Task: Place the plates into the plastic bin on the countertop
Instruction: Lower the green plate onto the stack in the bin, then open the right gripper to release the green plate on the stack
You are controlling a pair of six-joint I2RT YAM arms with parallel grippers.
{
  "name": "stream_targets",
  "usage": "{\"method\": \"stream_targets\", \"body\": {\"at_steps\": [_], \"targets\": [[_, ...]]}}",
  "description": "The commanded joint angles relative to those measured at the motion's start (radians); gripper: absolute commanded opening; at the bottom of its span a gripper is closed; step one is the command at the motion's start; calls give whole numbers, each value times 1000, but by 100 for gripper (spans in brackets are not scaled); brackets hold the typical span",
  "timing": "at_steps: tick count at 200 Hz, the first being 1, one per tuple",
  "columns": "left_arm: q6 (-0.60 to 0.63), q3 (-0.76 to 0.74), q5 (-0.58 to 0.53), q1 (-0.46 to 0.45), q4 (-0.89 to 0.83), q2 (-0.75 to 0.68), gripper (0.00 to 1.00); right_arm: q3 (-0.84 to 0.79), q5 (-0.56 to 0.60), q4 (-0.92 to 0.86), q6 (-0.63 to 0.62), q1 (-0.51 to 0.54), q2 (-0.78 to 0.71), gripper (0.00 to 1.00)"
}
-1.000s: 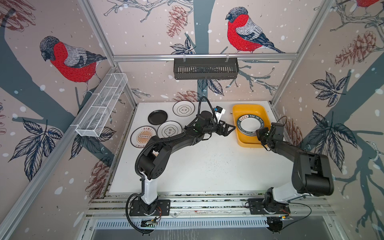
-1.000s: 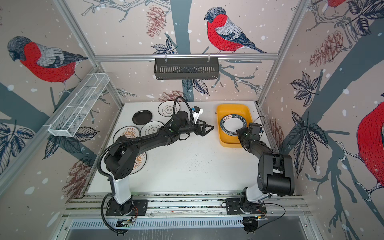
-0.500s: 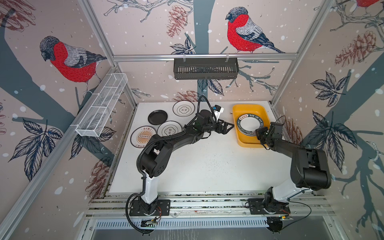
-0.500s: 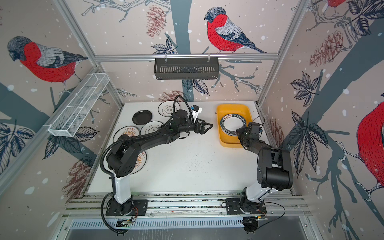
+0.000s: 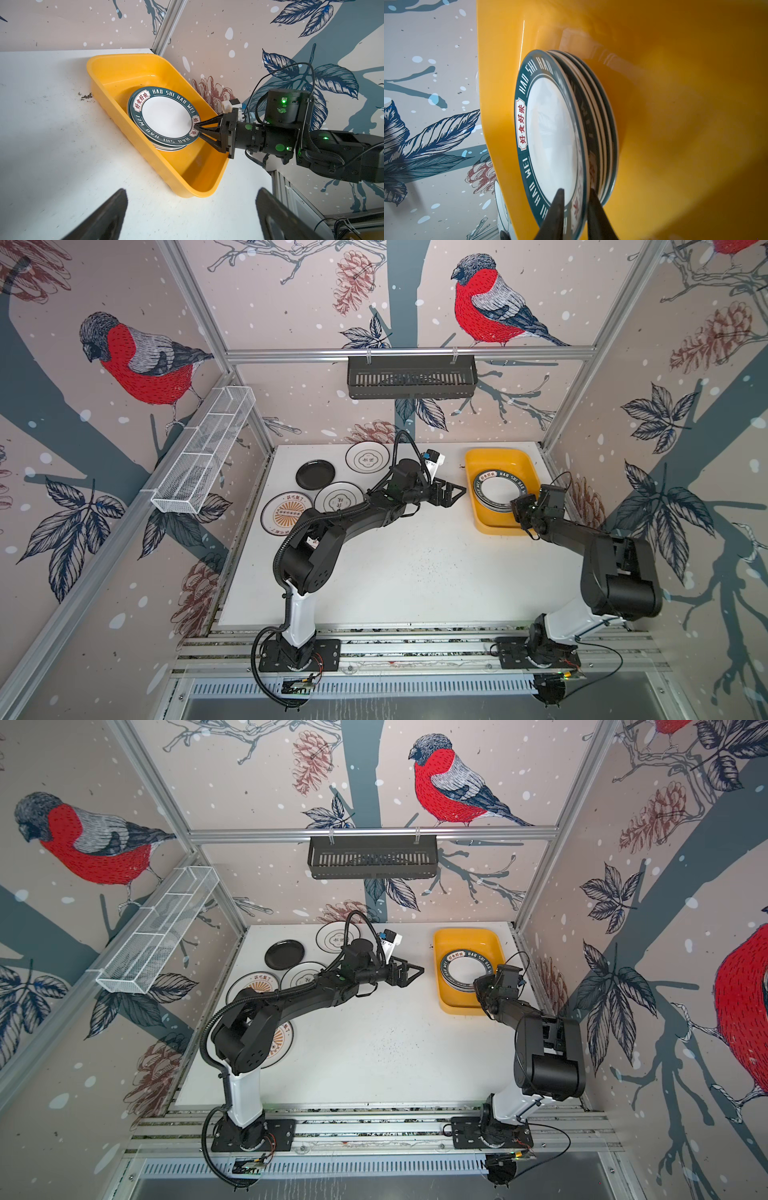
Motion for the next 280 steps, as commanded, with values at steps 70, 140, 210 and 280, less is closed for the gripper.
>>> {"method": "stream_targets", "body": {"at_steps": [70,140,210,280], "targets": [[-12,-59,7,18,39,-56,96,20,33,-43,-11,1,-27,46],[-20,-91,-10,23,42,-93,96,25,61,-70,-49,6,-90,76],[-50,-196,-90,25,42,-190,97,24,78,-96,-141,50,-217,91],[-81,-357,-187,46,36,-355,96,75,116,-132,-250,210,-291,100]]}}
